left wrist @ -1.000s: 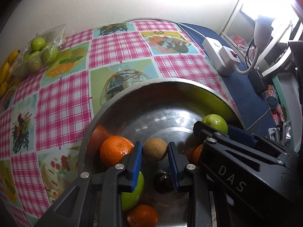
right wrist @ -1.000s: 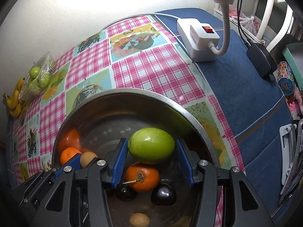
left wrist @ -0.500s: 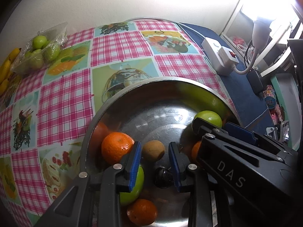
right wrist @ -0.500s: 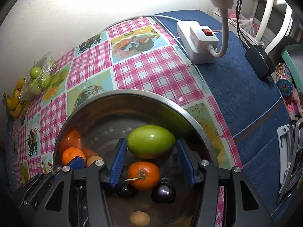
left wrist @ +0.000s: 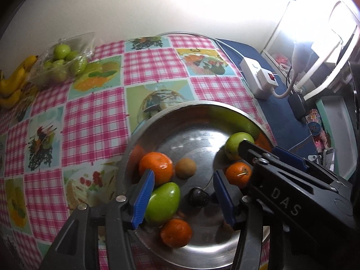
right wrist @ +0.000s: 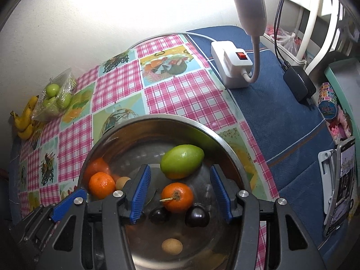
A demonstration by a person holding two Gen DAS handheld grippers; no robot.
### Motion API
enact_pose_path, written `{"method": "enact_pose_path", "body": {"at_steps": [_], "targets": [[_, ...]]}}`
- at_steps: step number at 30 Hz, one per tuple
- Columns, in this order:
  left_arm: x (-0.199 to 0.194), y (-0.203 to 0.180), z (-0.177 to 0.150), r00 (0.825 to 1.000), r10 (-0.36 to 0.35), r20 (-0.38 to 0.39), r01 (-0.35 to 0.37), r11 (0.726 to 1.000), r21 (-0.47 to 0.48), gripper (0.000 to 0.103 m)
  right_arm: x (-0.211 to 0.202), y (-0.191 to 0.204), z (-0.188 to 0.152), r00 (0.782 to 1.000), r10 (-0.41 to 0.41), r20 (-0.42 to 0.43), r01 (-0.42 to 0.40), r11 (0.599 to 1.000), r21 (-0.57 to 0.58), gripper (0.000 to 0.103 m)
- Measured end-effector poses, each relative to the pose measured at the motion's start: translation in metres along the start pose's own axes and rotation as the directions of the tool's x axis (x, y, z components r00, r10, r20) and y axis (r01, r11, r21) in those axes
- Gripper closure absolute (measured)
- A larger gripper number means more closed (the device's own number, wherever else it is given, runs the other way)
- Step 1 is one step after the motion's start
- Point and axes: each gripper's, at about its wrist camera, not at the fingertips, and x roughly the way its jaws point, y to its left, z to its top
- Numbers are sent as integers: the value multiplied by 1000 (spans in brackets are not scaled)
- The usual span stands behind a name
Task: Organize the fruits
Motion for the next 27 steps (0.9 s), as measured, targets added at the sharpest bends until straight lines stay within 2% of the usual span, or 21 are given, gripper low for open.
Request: {"method": "enact_pose_path", "body": {"at_steps": [9, 10, 12, 20, 22, 27], "targets": [[4, 47, -12, 995, 95, -34, -98, 988, -123, 38, 1, 6, -14, 1000, -9, -17, 9, 1000, -30, 46], [5, 52, -13, 993, 110, -37, -114, 984, -135, 34, 2, 7, -15, 1000, -9, -17, 9, 999, -34, 39], [5, 61, -15, 990, 132, -41, -137, 978, -159, 29, 2, 10, -18, 1000, -11, -17, 11, 999, -43, 35], [-1, 92, -23, 979, 202, -41, -206, 952, -228, 2, 6, 19, -25, 999, -20, -25, 19, 997, -69, 33], [-2, 99, -27, 975, 218, -42, -222, 945, -241, 0, 6, 20, -26, 1000, -20, -23, 18, 997, -72, 18], [-5, 108, -34, 968, 246, -45, -249, 934, -256, 0, 7, 22, -31, 1000, -18, -16, 17, 997, -73, 11]]}}
